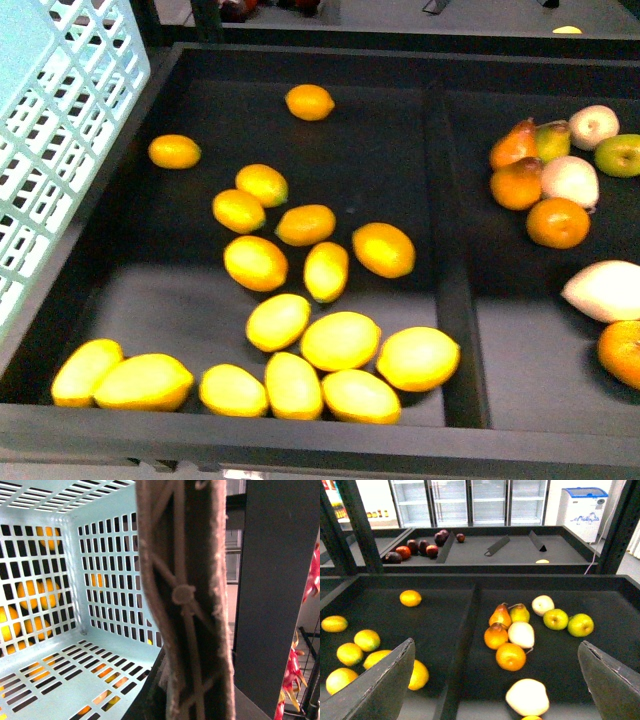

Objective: Pick lemon and mango into basket

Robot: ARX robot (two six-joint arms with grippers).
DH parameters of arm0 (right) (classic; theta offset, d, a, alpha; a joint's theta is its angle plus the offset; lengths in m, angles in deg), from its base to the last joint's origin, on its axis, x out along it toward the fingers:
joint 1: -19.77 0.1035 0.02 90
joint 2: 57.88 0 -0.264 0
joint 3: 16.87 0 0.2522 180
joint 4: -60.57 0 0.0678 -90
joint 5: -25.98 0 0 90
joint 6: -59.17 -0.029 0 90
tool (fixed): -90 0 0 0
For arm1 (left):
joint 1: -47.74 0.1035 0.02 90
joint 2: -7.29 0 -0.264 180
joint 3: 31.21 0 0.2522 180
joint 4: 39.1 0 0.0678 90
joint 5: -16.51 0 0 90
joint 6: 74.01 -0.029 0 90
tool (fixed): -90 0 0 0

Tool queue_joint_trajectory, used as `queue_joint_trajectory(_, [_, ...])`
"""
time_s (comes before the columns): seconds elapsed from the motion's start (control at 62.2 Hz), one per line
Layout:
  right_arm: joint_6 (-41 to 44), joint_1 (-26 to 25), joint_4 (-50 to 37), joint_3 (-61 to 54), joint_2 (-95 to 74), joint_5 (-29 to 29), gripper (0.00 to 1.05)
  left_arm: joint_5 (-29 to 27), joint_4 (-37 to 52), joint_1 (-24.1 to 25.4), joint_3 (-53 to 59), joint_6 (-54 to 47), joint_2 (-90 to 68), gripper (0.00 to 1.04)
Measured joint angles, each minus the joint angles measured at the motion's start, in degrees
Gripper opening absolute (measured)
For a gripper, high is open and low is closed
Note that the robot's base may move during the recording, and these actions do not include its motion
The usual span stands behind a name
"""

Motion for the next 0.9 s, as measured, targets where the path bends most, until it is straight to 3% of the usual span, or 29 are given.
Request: queue_joint_trajectory(0.9, [0.0, 0.0, 0.0, 0.0, 0.0, 0.0, 0.96, -0.2, 0.0, 0.0, -0.1, 0.0, 0.0, 0.06])
